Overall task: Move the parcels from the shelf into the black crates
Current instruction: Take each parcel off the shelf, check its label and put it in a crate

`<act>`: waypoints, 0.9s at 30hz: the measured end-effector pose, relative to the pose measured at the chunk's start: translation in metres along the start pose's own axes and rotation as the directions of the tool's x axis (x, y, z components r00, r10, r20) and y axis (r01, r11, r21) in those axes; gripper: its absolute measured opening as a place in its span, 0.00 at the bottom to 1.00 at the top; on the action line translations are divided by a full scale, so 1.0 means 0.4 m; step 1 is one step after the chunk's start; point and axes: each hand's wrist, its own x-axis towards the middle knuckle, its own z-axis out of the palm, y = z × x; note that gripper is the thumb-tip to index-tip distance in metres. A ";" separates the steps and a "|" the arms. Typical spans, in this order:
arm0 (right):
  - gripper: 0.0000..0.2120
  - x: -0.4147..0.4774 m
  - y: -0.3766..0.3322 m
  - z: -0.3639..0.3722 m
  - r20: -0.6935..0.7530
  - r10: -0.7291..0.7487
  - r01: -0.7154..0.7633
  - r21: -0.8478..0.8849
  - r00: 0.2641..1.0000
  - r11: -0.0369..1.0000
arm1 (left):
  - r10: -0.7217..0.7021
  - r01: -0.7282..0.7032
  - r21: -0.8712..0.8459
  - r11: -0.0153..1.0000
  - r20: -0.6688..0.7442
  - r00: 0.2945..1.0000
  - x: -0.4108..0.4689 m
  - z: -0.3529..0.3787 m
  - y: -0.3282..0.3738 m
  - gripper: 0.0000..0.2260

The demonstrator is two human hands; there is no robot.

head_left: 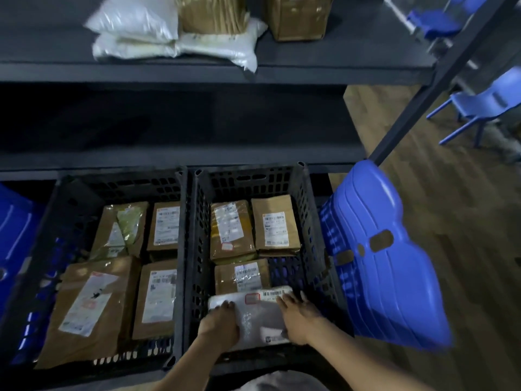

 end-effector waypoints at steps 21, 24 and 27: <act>0.37 -0.248 0.073 -0.771 -0.836 0.021 0.000 0.026 0.548 1.000 | 0.361 -0.143 0.346 0.927 -0.723 0.590 -0.166 -0.826 0.026 0.32; 0.37 -0.282 0.095 -0.846 -0.881 -0.009 -0.015 -0.018 0.473 1.000 | 0.380 -0.125 0.376 0.918 -0.747 0.546 -0.171 -0.898 0.062 0.34; 0.37 -0.316 0.144 -0.917 -0.908 -0.015 -0.029 -0.030 0.420 0.999 | 0.388 -0.101 0.395 0.913 -0.767 0.511 -0.175 -0.969 0.100 0.34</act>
